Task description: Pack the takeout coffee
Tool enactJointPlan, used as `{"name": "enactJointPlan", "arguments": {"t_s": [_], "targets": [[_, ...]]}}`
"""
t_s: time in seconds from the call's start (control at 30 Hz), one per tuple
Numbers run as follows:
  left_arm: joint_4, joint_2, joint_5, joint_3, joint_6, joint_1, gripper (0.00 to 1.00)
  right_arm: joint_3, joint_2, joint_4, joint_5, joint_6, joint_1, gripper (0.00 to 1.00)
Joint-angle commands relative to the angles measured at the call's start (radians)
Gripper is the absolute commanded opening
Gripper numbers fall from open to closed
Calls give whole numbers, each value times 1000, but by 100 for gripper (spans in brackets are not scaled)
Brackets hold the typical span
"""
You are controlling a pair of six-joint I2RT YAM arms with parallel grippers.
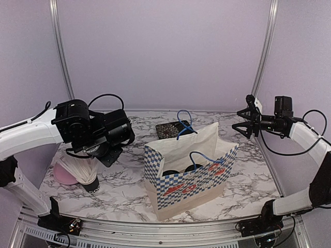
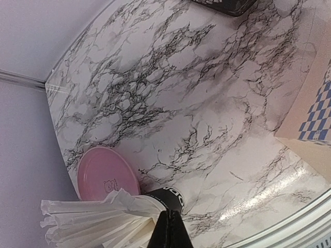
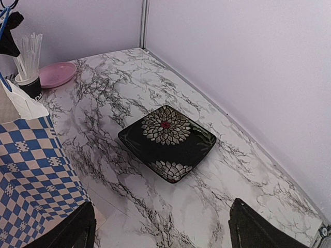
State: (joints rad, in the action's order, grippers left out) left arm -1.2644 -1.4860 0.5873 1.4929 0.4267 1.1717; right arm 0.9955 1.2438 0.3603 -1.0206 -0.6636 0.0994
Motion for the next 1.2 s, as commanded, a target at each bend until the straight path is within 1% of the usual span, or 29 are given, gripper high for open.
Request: {"name": "enactJointPlan", "arguments": {"t_s": [0.0, 0.1, 0.17, 0.27, 0.43, 0.53, 0.67, 0.73, 0.77, 0.8, 0.9, 1.0, 1.1, 1.17], "targets": [[-110, 15, -3, 108, 35, 2, 0, -4, 0, 9, -12, -8, 3, 86], [-177, -15, -2, 159, 23, 3, 0, -5, -2, 10, -10, -10, 3, 87], [-178, -16, -38, 174, 13, 2, 0, -5, -4, 11, -9, -12, 3, 86], [-178, -21, -54, 215, 15, 3, 0, -5, -6, 13, -10, -12, 3, 86], [-177, -10, -34, 321, 19, 2, 0, -5, -7, 12, -13, -11, 3, 86], [-176, -1, -20, 458, 29, 3, 0, -6, -5, 11, -14, -12, 3, 86], [-152, -17, -85, 698, -8, 3, 0, -6, -3, 10, -13, -11, 3, 86], [-108, -25, -123, 805, -42, 3, 0, -6, -3, 10, -14, -11, 3, 86], [-92, -27, -128, 827, -63, 2, 0, -6, -3, 9, -12, -11, 3, 86], [-36, -21, -140, 843, -84, 3, 0, -7, -3, 10, -11, -11, 4, 86], [149, 32, -188, 782, -147, 3, 0, -9, -1, 9, -8, -11, 3, 86], [323, 85, -269, 708, -198, 2, 0, -9, 0, 8, -3, -13, 3, 86], [476, 119, -388, 607, -244, 4, 0, -11, 0, 9, 6, -20, 3, 86], [544, 121, -461, 556, -262, 4, 0, -11, 2, 9, 13, -23, 4, 86]]}}
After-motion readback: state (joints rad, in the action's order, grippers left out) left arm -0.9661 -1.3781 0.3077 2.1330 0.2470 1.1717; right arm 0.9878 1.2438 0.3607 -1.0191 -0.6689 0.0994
